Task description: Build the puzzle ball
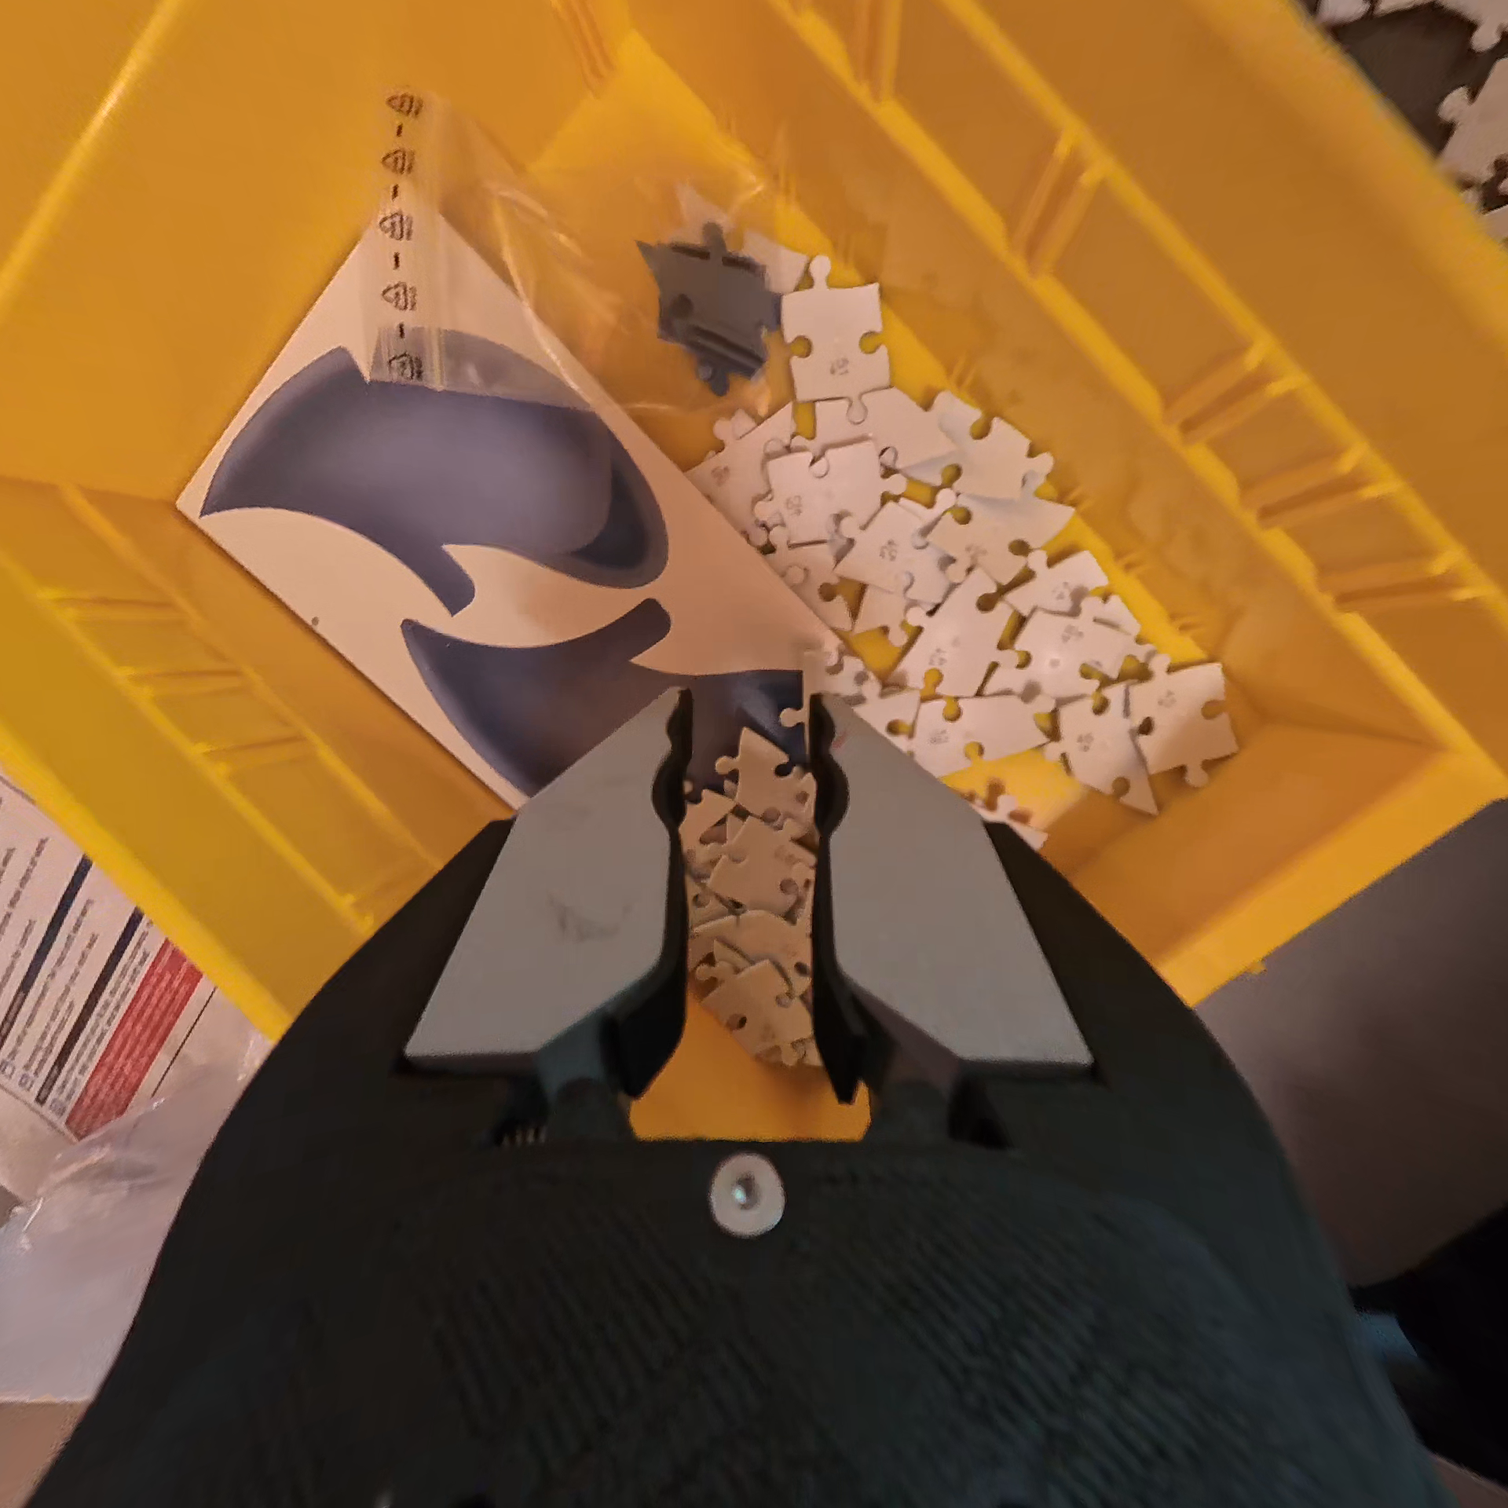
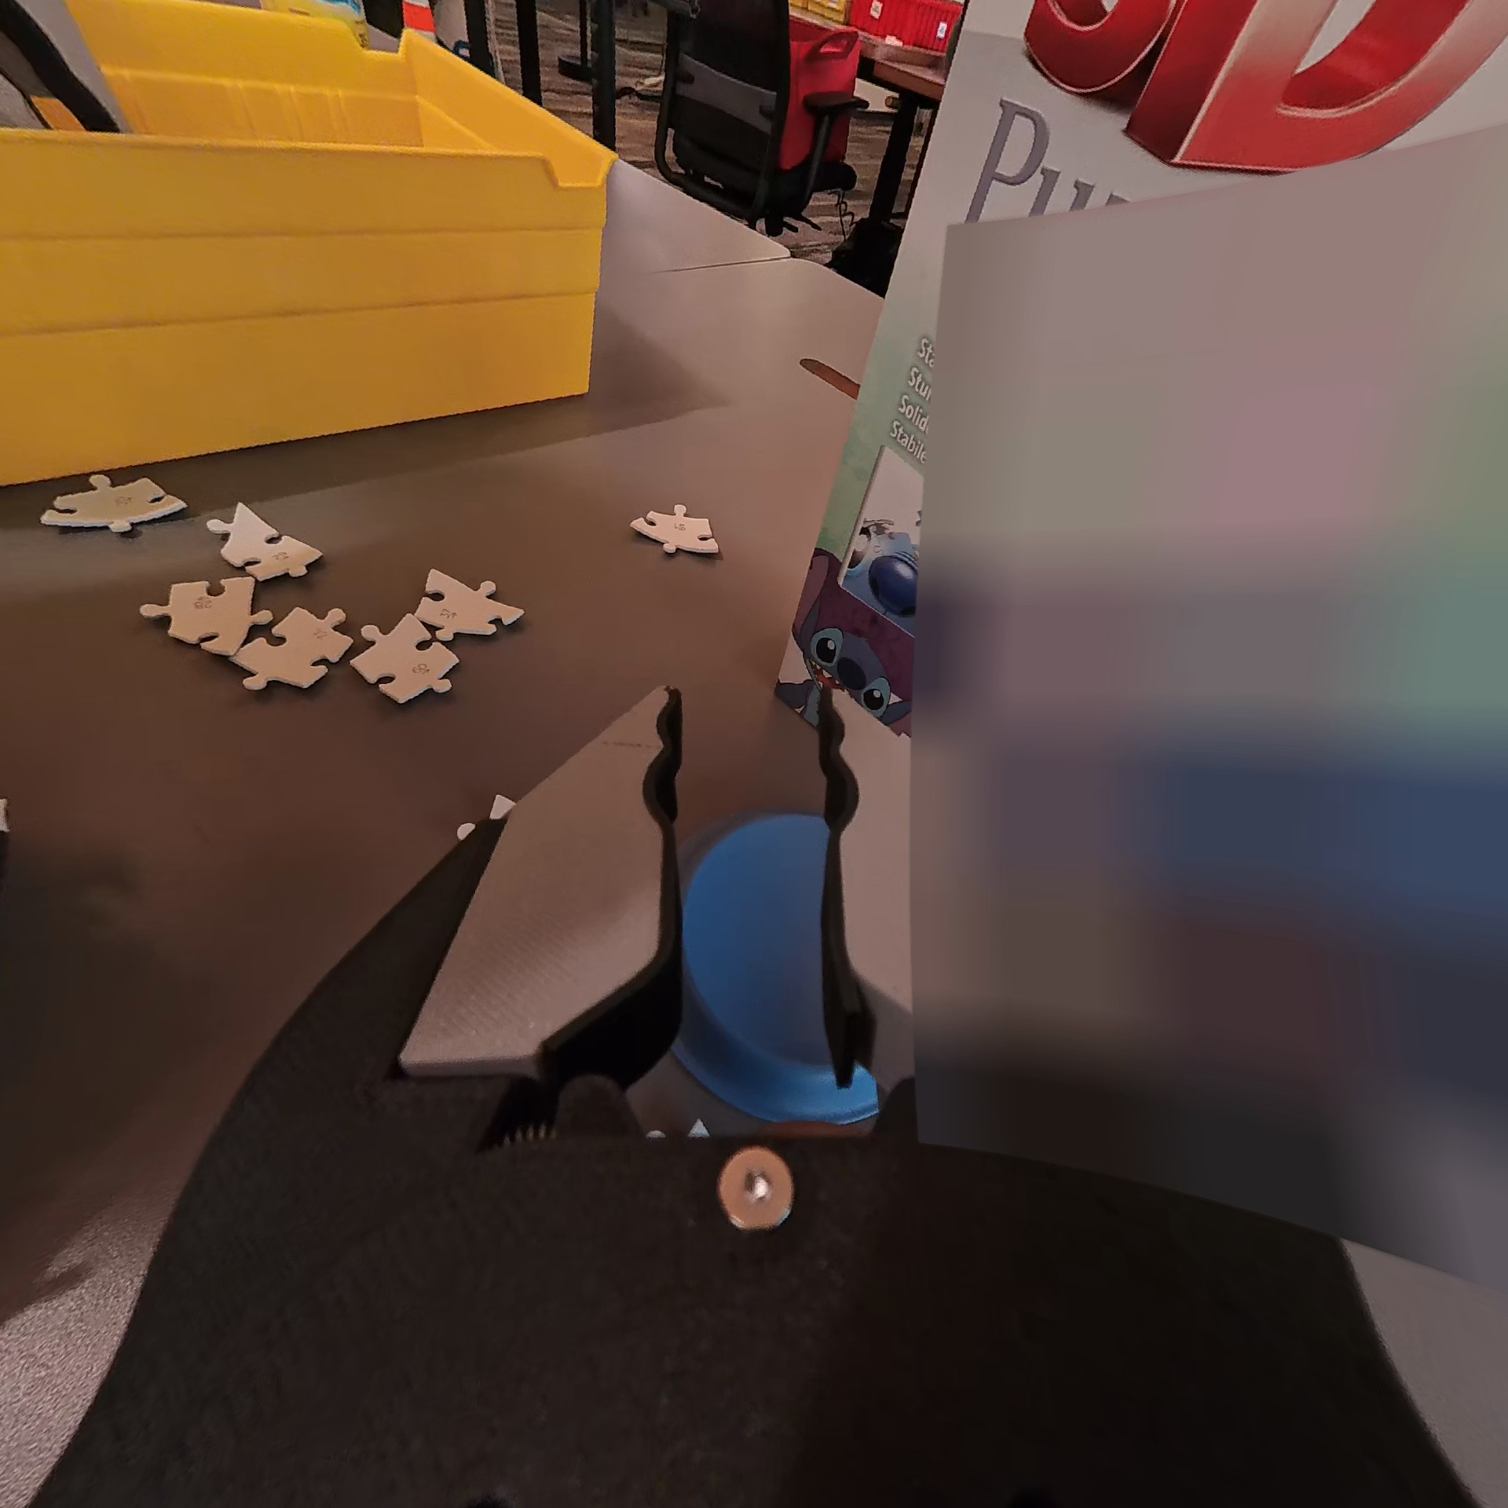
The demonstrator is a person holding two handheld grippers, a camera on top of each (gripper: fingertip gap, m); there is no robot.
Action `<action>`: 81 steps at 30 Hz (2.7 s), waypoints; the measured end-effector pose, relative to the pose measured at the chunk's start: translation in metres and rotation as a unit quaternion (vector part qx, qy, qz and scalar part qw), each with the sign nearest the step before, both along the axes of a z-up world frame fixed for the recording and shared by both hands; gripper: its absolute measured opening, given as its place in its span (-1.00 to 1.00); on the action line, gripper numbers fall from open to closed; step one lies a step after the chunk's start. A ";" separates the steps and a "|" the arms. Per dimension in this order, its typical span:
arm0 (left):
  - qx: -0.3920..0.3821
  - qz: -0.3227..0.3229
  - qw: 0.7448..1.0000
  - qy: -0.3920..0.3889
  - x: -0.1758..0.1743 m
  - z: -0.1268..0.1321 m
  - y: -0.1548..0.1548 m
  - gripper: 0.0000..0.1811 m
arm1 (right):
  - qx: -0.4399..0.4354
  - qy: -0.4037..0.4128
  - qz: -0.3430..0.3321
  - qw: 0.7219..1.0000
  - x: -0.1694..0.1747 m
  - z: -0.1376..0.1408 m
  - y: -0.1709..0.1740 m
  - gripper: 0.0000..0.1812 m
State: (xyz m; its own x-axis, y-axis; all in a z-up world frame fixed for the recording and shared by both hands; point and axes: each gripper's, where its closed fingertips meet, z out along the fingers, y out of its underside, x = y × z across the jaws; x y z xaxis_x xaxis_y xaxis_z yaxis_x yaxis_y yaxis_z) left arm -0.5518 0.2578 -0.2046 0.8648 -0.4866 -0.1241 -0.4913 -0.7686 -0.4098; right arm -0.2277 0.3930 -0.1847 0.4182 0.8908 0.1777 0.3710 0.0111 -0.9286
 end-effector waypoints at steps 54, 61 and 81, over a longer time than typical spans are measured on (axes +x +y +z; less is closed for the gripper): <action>-0.090 -0.125 0.987 -0.056 0.048 -0.031 -0.024 -1.00 | 0.005 -0.006 0.003 1.000 0.000 -0.001 -0.001 -0.67; -0.082 -0.097 0.987 -0.097 0.043 -0.022 -0.017 -1.00 | 0.004 -0.007 0.004 1.000 -0.001 -0.001 -0.001 -0.67; 0.013 -0.056 0.990 -0.132 0.069 -0.018 0.026 -1.00 | 0.006 -0.011 0.004 1.000 -0.001 -0.002 -0.001 -0.67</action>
State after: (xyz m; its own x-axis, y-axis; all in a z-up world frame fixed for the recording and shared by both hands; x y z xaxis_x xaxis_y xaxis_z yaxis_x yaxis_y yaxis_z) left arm -0.4827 0.2836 -0.2223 0.8101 -0.5801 0.0854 -0.4450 -0.7031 -0.5547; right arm -0.2290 0.3915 -0.1870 0.4064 0.8920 0.1979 0.3909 0.0261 -0.9201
